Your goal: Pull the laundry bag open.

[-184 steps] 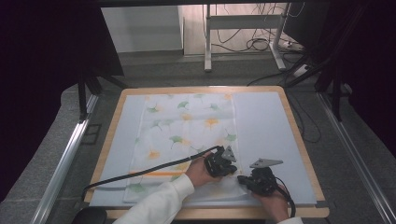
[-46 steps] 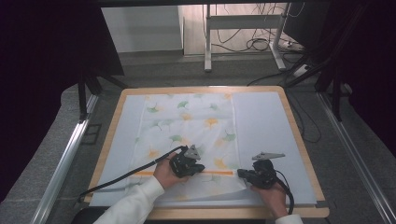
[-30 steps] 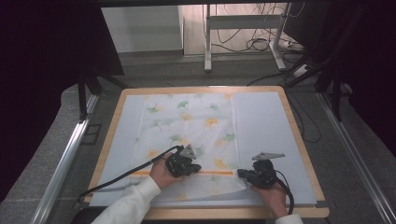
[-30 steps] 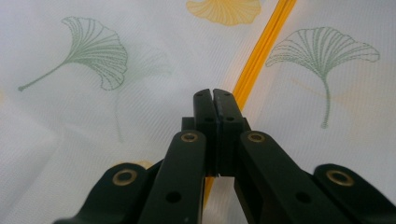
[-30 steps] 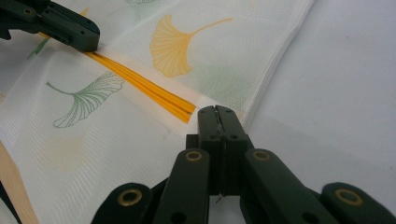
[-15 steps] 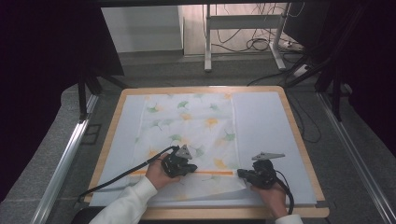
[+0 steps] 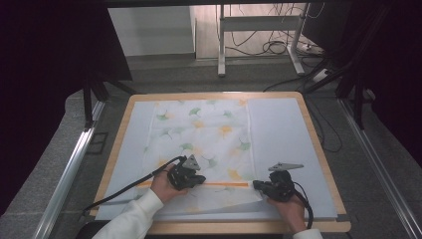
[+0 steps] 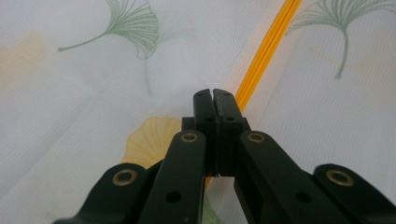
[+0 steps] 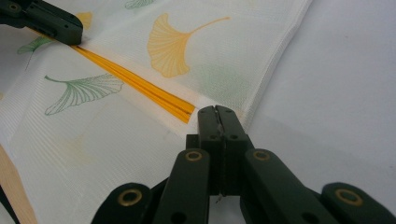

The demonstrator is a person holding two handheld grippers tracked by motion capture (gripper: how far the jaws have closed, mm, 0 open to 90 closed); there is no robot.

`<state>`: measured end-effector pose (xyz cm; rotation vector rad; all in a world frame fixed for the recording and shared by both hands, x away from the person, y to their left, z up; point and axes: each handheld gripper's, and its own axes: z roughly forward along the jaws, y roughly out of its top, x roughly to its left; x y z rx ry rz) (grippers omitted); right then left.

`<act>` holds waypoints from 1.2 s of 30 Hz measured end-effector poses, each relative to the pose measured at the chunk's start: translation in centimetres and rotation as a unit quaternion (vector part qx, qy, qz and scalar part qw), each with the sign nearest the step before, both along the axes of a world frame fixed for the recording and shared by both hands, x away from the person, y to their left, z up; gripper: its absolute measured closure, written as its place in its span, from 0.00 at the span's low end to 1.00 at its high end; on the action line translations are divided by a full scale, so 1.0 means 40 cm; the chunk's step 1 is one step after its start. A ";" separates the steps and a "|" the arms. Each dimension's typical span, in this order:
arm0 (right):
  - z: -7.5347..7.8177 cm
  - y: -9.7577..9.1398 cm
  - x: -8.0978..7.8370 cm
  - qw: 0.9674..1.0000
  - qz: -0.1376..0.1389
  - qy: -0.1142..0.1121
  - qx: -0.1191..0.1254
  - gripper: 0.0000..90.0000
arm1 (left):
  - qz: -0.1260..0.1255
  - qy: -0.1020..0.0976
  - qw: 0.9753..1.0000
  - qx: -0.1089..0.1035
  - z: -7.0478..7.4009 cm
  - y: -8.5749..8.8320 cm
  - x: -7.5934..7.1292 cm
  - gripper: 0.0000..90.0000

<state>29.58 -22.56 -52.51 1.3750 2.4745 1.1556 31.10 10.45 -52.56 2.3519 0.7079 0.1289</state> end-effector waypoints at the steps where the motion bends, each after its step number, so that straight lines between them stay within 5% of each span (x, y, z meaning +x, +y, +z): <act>1: 0.000 0.000 0.000 1.000 0.000 0.000 0.000 0.99 | 0.002 0.000 1.000 0.000 -0.001 0.006 0.000 1.00; 36: 0.000 0.001 -0.001 1.000 0.001 -0.005 -0.004 0.99 | 0.042 0.011 0.999 0.010 -0.003 0.153 -0.027 1.00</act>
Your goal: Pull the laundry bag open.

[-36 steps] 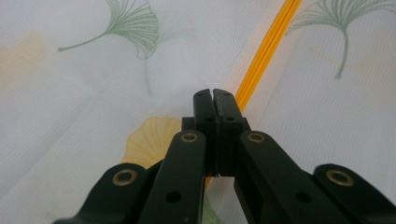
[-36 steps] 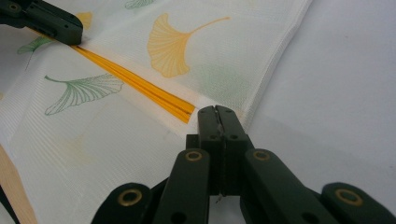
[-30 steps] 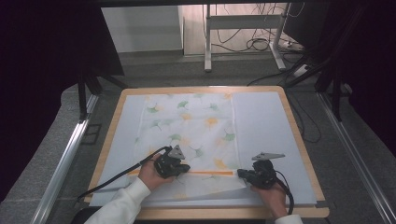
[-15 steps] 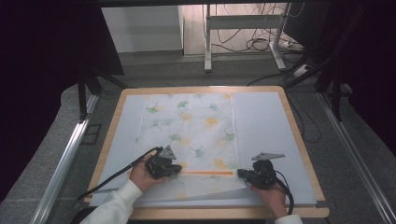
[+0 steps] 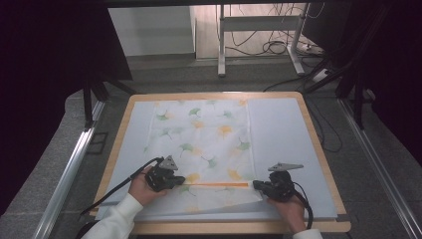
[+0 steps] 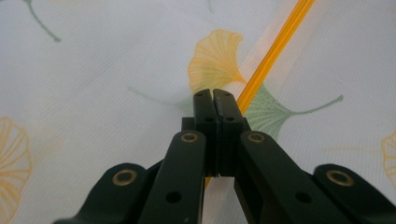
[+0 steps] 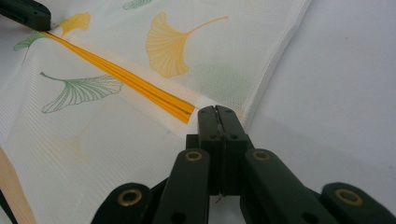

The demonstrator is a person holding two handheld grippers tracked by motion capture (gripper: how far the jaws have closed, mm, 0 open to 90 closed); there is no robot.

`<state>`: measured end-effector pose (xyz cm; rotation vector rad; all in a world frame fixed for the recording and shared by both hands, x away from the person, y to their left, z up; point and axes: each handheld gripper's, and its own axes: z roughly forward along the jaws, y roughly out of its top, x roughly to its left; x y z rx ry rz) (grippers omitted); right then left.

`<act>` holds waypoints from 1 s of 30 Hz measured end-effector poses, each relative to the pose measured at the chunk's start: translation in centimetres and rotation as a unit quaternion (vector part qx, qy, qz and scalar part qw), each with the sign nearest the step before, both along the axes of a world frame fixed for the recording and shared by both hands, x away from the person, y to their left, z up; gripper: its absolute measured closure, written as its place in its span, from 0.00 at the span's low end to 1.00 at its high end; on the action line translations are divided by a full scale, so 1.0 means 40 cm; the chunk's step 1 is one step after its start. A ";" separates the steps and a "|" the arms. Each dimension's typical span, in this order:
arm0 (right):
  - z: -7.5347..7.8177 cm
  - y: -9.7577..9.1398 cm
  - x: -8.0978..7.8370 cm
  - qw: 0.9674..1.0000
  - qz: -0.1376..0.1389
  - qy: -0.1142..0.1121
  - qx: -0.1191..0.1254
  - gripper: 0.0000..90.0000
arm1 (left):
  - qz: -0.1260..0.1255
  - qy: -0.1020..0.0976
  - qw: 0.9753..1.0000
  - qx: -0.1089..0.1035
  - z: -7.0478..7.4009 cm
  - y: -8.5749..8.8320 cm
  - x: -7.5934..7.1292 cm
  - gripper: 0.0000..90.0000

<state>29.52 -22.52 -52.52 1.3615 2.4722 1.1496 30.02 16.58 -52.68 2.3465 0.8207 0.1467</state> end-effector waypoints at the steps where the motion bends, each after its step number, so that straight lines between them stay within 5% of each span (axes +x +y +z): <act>1: 0.000 0.000 0.000 1.000 0.000 0.000 0.000 0.99 | 0.001 0.000 1.000 0.000 0.000 0.004 -0.001 1.00; 30: 0.001 0.001 0.000 1.000 0.002 -0.002 -0.003 0.99 | 0.036 0.002 0.999 0.001 -0.003 0.092 -0.022 1.00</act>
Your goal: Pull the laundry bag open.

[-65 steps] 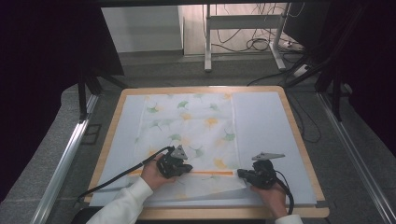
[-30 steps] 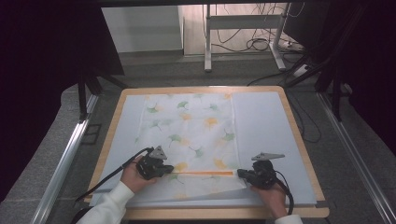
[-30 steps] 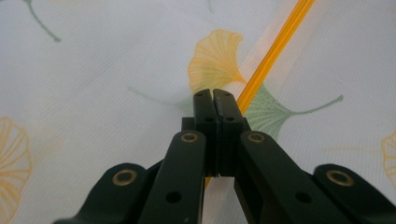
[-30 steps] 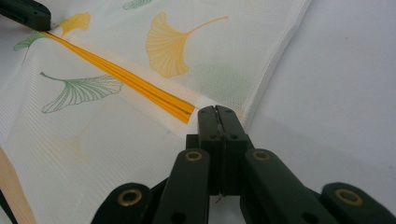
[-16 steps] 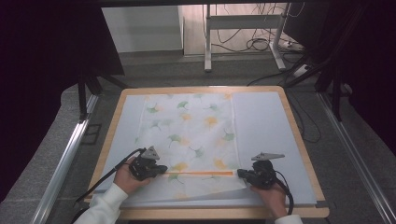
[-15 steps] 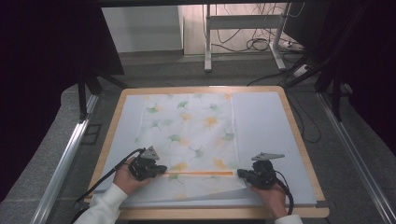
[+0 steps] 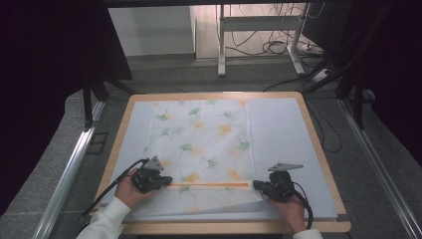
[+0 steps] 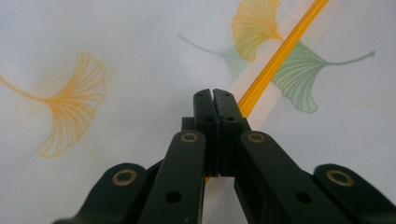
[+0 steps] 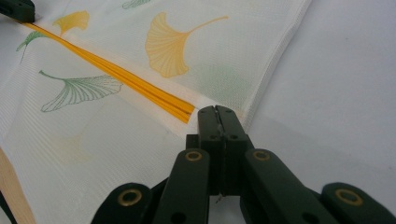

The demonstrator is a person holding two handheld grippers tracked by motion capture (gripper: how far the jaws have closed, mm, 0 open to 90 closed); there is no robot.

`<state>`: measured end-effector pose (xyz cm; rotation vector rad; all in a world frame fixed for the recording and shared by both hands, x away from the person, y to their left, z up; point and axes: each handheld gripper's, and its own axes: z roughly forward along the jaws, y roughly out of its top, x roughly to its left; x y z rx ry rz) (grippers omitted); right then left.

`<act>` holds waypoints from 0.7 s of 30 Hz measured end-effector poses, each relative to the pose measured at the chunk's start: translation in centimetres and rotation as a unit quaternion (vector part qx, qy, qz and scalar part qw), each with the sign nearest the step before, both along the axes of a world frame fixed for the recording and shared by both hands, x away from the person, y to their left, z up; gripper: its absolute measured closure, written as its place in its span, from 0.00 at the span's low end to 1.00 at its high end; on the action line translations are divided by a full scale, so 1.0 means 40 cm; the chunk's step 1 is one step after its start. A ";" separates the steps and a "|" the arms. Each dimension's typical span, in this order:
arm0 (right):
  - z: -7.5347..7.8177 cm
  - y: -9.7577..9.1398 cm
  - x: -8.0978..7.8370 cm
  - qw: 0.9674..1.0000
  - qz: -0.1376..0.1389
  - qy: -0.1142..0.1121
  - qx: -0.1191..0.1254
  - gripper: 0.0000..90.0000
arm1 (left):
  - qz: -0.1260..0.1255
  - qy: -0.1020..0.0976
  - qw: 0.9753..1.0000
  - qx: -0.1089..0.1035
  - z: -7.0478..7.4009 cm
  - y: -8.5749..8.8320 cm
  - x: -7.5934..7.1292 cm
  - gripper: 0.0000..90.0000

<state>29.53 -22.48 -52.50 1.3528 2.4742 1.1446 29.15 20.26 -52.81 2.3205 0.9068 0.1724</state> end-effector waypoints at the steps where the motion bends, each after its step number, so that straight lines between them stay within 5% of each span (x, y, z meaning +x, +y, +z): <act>1: 0.000 0.000 0.000 1.000 0.000 0.000 0.000 0.99 | 0.001 0.000 1.000 0.000 0.000 0.004 -0.001 1.00; 21: 0.000 0.001 -0.001 1.000 0.001 -0.002 -0.002 0.99 | 0.021 0.005 1.000 -0.006 -0.004 0.060 -0.013 1.00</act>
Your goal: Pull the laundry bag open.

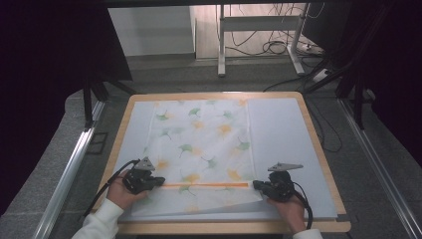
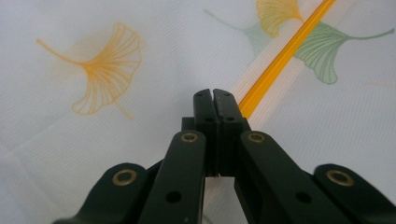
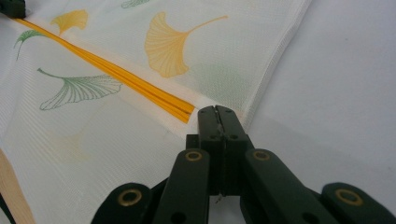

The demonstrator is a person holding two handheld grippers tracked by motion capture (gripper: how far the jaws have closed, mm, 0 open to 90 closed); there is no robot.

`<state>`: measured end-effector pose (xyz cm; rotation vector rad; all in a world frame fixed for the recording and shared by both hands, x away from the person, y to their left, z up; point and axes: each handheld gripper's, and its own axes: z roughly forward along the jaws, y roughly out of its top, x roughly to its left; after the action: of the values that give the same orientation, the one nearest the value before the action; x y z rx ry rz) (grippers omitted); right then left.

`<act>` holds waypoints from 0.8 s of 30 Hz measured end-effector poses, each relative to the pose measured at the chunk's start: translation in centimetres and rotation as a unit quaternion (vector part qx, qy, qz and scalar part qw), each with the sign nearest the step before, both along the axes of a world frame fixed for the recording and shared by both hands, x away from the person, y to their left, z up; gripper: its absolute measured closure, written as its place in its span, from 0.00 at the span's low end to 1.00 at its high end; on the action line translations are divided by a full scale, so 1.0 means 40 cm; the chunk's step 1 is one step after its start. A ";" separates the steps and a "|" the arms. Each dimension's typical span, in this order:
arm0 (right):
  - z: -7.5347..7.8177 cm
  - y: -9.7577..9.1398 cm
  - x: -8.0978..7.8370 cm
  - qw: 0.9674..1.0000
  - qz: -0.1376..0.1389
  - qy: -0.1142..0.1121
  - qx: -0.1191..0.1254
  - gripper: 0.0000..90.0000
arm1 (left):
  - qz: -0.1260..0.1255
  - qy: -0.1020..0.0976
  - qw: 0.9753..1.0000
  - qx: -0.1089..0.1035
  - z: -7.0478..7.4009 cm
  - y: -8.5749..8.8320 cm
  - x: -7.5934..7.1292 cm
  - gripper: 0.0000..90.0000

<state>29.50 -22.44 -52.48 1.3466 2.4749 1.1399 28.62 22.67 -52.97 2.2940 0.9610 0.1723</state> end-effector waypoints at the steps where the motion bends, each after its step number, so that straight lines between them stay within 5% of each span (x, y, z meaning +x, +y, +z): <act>1: 0.001 0.000 0.000 1.000 0.001 0.000 -0.004 0.99 | 0.002 0.000 1.000 -0.001 0.000 0.002 -0.001 1.00; 24: 0.000 0.002 -0.002 1.000 0.000 -0.004 -0.003 0.99 | 0.029 -0.003 1.000 0.004 -0.001 0.075 -0.022 1.00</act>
<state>29.44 -22.38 -52.48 1.3388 2.4712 1.1347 27.74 25.66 -53.03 2.2725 1.0262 0.2077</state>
